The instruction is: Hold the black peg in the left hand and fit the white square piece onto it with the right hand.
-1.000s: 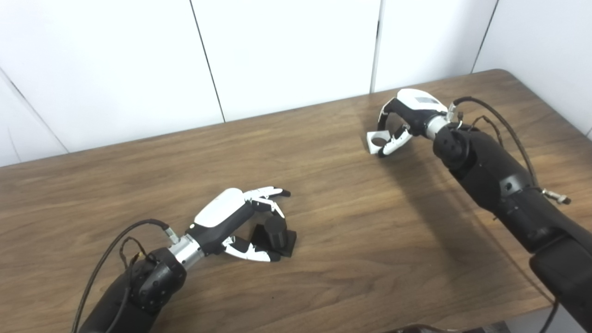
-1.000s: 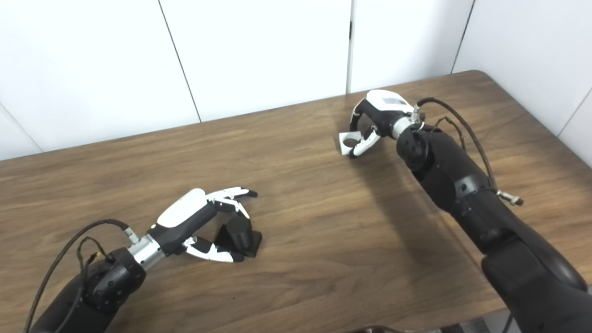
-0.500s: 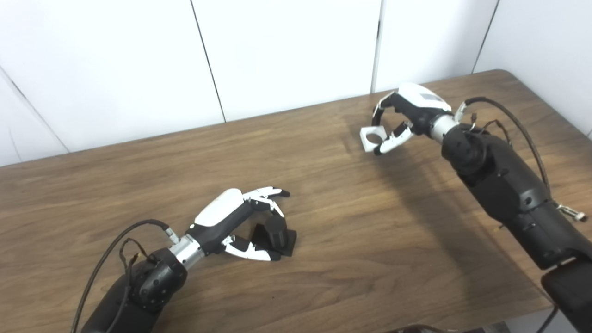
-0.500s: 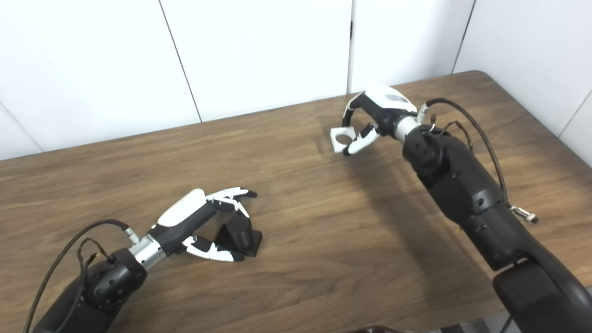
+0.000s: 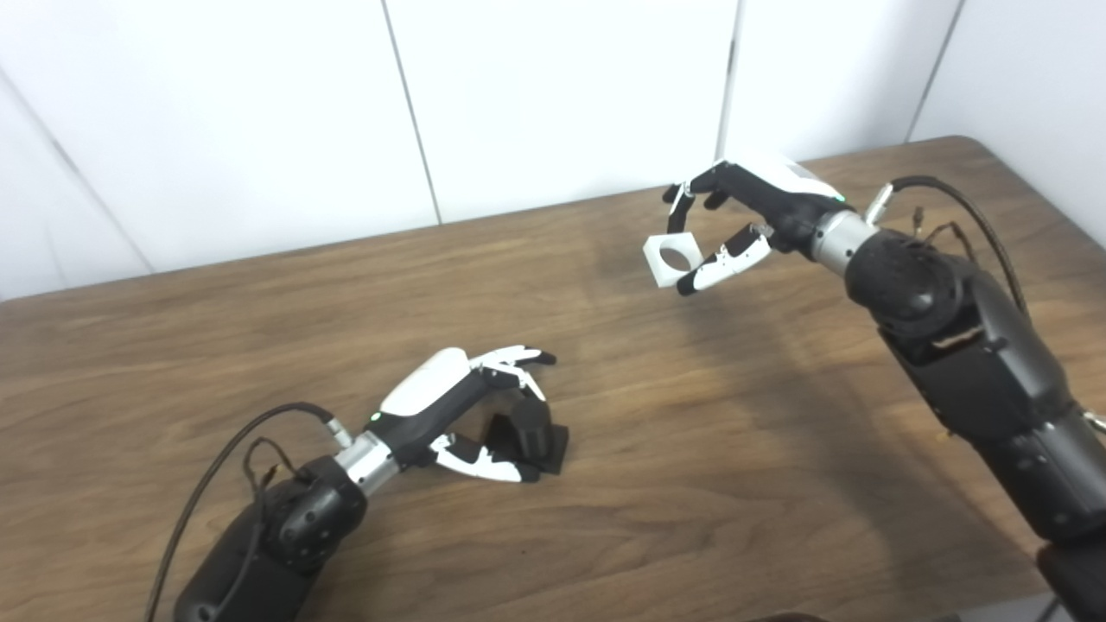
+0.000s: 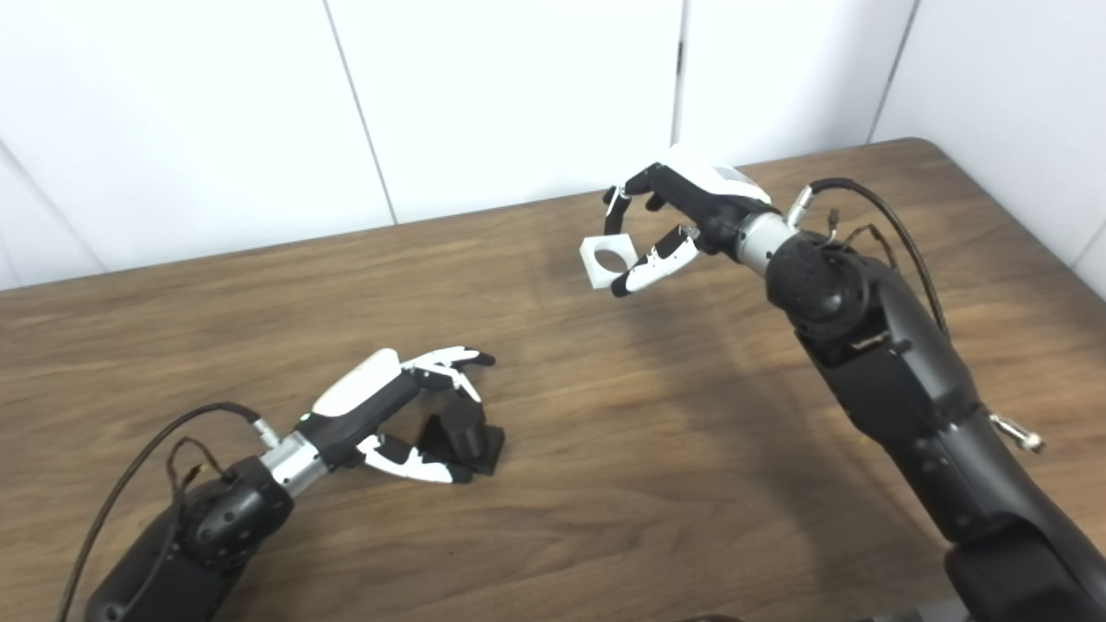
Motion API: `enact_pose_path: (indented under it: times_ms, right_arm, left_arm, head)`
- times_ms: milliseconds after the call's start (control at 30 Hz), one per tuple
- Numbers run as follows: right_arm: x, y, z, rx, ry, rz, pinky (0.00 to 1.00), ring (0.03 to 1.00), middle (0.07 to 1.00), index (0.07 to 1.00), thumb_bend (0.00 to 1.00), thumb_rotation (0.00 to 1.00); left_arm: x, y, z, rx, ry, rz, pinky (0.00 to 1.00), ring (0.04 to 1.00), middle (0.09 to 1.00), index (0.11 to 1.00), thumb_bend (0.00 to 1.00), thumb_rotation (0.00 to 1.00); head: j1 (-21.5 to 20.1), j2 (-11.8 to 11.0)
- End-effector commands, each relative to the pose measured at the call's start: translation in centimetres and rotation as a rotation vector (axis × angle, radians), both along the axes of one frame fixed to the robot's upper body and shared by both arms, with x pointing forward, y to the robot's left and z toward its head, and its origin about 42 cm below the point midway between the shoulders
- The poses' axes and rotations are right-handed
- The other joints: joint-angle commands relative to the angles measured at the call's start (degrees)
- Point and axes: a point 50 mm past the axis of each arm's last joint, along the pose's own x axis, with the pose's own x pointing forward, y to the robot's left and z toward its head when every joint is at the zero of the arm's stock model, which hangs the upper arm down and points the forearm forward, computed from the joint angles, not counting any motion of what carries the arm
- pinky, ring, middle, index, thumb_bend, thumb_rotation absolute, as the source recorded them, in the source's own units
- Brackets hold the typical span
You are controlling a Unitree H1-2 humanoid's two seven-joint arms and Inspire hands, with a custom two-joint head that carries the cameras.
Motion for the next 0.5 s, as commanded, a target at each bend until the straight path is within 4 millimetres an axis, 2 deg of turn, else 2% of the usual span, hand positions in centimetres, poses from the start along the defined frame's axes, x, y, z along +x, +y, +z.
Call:
enact_pose_path:
  times_ms: [0,133,267,467]
  right_arm:
    - [-0.4,1.0,2.6,0.009,-0.065,0.045,0.79,0.884,0.801,0.480,0.52,0.14]
    - [-1.5,2.3,3.4,0.002,-0.066,0.083,0.79,0.885,0.794,0.479,0.52,0.14]
    - [-2.6,3.5,4.1,-0.006,-0.043,0.083,0.89,0.909,0.792,0.479,0.52,0.14]
    - [-3.9,5.3,5.0,0.002,-0.023,0.154,0.82,0.897,0.782,0.479,0.52,0.14]
  left_arm:
    - [-1.7,1.8,-4.9,0.225,0.157,0.035,0.84,0.925,0.895,0.491,0.52,0.07]
    - [-1.7,1.4,-5.0,0.226,0.165,0.036,0.84,0.928,0.902,0.491,0.52,0.07]
    - [-1.7,1.3,-5.2,0.220,0.186,0.045,0.85,0.929,0.908,0.491,0.52,0.07]
    - [-1.9,1.0,-5.5,0.200,0.205,0.061,0.85,0.925,0.904,0.491,0.52,0.07]
  head:
    - [1.60,0.28]
    - [2.86,0.67]
    - [3.47,0.86]
    - [4.77,1.18]
